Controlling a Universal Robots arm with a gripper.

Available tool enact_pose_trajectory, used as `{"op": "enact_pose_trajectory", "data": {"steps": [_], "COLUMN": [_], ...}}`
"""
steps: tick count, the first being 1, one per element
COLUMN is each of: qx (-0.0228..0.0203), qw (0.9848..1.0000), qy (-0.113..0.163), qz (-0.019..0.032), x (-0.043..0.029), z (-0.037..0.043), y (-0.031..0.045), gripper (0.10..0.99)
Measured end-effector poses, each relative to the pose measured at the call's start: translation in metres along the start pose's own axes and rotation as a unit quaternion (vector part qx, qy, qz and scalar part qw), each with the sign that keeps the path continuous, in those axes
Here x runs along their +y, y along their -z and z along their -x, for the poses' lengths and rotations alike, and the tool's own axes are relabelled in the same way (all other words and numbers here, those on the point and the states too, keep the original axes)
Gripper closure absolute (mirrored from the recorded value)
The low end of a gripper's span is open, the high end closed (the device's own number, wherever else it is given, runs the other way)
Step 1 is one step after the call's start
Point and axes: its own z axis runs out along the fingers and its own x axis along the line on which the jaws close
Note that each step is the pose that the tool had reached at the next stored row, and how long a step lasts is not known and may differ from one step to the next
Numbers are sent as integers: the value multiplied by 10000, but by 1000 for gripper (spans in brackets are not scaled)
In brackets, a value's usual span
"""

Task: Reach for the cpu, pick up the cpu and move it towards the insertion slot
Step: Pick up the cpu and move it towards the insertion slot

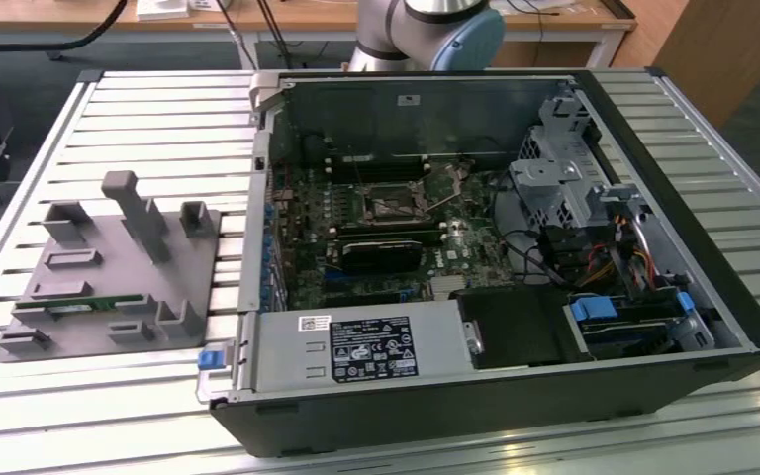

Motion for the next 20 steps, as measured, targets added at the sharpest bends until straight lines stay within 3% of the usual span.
{"op": "enact_pose_trajectory", "data": {"steps": [11, 17, 20], "qx": [0, 0, 0], "qw": [10000, 10000, 10000], "qy": [-1, 0, 0], "qz": [0, 0, 0], "x": [10, 6, 6], "z": [12, 164, 200], "y": [366, 367, 367], "gripper": [541, 541, 541]}}
